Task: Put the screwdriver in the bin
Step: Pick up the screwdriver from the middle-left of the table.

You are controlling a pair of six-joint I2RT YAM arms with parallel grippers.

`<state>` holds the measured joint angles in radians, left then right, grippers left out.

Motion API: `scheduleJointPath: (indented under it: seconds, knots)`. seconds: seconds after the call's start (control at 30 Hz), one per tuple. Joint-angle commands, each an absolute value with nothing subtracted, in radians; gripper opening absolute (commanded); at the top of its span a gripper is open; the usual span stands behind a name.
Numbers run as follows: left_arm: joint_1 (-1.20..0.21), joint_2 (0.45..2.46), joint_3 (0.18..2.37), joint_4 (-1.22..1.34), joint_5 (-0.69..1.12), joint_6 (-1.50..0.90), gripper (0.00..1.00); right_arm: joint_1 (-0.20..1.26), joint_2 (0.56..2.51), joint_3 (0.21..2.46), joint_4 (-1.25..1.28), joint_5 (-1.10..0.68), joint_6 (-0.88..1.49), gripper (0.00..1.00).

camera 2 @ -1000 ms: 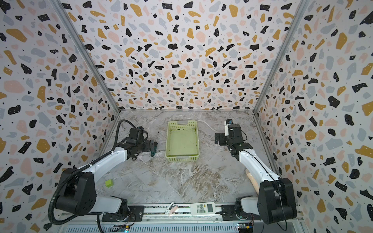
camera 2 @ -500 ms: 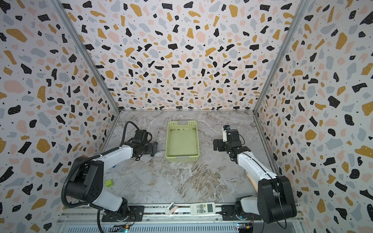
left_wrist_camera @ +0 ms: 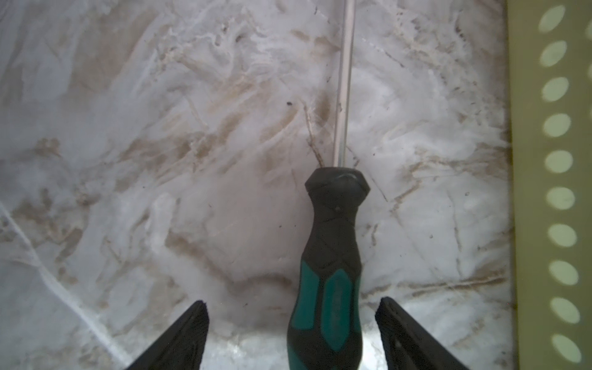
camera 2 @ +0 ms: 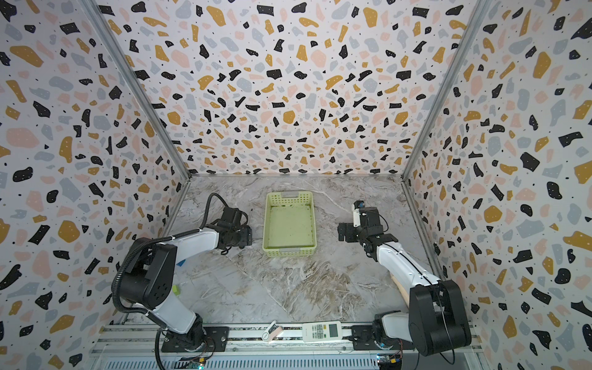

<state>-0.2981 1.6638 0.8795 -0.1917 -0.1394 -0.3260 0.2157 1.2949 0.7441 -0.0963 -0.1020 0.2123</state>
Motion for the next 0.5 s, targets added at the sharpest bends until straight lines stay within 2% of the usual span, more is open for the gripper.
scheduleJointPath:
  seconds: [0.0,0.2,0.47]
  knots:
    - [-0.317,1.673,0.914,-0.173,-0.151,-0.336,0.8,0.21,1.264,0.736,-0.091,-0.116,0.222,0.98]
    - [-0.333,1.694,0.926,-0.174,-0.156,-0.344,0.68,0.202,1.257,0.734,-0.091,-0.126,0.225,0.98]
    - [-0.335,1.705,0.934,-0.182,-0.175,-0.338,0.62,0.193,1.244,0.723,-0.094,-0.132,0.224,0.98]
